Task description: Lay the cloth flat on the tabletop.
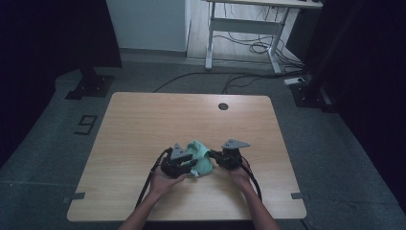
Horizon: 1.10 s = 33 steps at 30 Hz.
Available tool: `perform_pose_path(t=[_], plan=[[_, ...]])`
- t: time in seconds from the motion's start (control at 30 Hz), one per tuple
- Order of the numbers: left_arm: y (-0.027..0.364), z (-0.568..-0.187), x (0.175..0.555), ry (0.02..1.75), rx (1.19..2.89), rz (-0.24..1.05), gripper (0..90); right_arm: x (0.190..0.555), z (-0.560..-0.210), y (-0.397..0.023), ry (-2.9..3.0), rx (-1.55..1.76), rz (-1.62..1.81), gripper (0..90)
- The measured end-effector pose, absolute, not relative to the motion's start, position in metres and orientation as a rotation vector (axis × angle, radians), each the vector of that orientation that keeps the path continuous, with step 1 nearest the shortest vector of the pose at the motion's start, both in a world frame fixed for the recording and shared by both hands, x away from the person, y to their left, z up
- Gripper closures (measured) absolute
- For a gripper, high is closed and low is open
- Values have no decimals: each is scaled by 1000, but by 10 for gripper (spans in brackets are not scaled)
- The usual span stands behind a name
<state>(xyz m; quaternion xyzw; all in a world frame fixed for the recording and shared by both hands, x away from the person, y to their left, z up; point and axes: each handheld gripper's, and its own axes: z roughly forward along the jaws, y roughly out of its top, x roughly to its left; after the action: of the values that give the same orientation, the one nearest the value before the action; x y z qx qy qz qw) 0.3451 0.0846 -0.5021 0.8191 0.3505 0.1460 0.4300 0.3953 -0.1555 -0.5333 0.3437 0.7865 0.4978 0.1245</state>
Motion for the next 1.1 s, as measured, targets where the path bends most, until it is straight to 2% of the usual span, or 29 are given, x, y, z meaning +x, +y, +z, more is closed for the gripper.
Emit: perform_pose_path(t=[0.03,0.07,0.13,0.3,0.67,0.87,1.1], plan=[[85,-502,345,875,2044,364,578,395,-533,-155,2292,1002,1451,882],[87,-502,343,873,2052,373,578,394,-532,-157,2292,1007,1450,883],[93,-504,340,879,2062,364,475,391,-528,-160,2289,1004,1454,884],[105,-511,337,913,2071,332,455,389,-525,-163,2281,1012,1447,883],[105,-528,351,937,2086,239,571,387,-525,-164,2282,1009,1460,883],[103,-529,349,902,2085,242,845,386,-523,-168,2274,1014,1467,883],[120,-508,342,874,2007,275,884,380,-511,-181,2223,1011,1506,884]])
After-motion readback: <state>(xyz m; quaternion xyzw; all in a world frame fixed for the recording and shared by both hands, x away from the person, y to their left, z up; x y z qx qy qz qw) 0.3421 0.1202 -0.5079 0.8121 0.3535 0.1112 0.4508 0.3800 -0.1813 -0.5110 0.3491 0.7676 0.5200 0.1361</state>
